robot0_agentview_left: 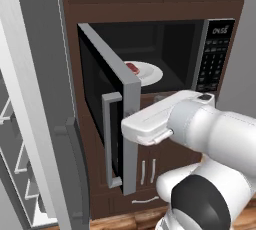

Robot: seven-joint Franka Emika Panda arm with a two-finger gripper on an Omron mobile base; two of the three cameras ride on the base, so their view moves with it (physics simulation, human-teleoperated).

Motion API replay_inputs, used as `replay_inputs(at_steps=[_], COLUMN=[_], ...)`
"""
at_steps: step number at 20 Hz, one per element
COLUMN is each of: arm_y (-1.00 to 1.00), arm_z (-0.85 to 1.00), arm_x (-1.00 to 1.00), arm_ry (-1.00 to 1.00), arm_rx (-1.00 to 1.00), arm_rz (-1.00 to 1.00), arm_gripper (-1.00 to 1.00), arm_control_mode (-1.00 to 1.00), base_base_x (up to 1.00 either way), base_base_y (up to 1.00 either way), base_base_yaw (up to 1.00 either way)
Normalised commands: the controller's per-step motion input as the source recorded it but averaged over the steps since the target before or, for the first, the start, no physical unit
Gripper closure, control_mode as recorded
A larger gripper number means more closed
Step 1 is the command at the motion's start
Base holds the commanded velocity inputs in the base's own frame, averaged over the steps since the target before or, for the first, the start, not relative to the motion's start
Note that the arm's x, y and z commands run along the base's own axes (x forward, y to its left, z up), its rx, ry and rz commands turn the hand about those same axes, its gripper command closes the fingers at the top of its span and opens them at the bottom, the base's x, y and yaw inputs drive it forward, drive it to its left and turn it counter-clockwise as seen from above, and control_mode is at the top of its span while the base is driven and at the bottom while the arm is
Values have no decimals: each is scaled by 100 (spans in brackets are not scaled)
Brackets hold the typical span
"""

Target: Transport the steak from the fridge to the microwave and turn on the microwave.

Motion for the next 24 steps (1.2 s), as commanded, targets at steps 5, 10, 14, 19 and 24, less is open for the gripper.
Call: replay_inputs(at_steps=[5, 10, 14, 19, 24], arm_y=[4, 4, 7, 5, -10], arm_z=[-42, -40, -38, -37, -35], arm_x=[24, 22, 21, 21, 21], arm_ry=[-6, -9, -9, -8, -9], arm_rx=[7, 7, 7, 6, 1], arm_rz=[-3, -3, -3, -3, -9], arm_gripper=[-100, -100, -100, -100, -100], arm_control_mode=[-100, -100, -100, -100, -100], base_base_x=[0, 0, 0, 0, 0], base_base_y=[0, 0, 0, 0, 0], base_base_yaw=[0, 0, 0, 0, 0])
